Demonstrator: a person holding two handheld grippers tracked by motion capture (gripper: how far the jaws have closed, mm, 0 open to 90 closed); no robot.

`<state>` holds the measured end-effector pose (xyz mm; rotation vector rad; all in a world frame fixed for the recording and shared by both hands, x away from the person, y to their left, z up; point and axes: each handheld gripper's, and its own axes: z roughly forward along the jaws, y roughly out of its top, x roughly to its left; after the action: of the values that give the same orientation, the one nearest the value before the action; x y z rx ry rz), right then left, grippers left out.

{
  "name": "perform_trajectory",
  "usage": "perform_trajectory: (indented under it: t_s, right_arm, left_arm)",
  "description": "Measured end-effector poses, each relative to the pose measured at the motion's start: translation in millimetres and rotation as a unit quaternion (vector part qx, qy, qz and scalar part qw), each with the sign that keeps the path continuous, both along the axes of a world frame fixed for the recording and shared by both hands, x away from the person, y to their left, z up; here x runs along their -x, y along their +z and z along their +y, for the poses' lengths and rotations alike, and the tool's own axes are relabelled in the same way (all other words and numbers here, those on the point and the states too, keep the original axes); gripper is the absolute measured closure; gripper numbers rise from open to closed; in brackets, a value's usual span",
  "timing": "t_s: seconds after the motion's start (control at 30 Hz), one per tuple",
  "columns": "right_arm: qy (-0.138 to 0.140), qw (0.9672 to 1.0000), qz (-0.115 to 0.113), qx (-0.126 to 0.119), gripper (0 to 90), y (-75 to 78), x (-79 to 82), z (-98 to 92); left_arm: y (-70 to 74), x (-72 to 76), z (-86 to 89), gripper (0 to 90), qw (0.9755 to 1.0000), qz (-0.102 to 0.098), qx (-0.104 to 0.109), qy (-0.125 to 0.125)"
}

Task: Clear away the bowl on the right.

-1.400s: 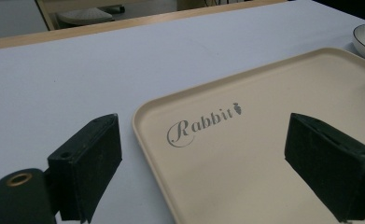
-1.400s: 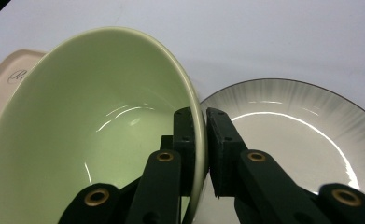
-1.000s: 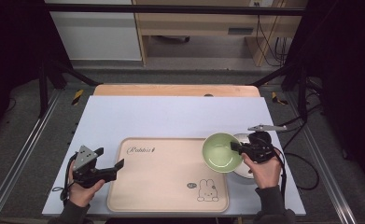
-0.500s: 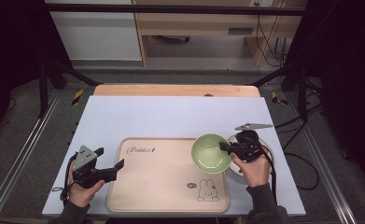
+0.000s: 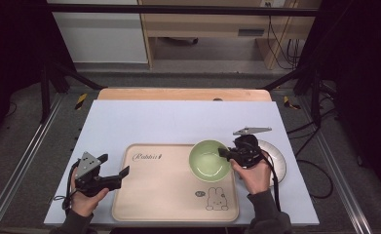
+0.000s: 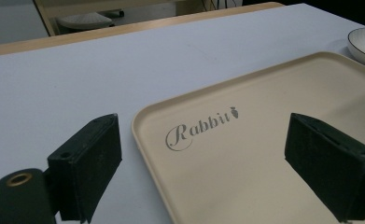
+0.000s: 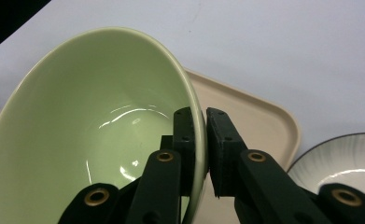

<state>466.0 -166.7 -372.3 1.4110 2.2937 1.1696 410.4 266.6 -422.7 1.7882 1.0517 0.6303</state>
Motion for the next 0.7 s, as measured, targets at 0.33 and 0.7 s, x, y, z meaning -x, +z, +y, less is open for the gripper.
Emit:
perform_trajectory:
  t_s: [0.33,0.7]
  right_arm:
    - [0.019,0.9998,0.0,-0.004,83.1,1.1,-5.6,20.8]
    - [0.035,0.9994,0.006,0.001,83.0,-2.9,-11.0,44.4]
  left_arm:
    - [2.7,1.6,0.8,10.7,1.0,-0.005,0.003,-0.001]
    - [3.6,2.3,1.1,10.7,1.0,-0.007,0.003,0.0]
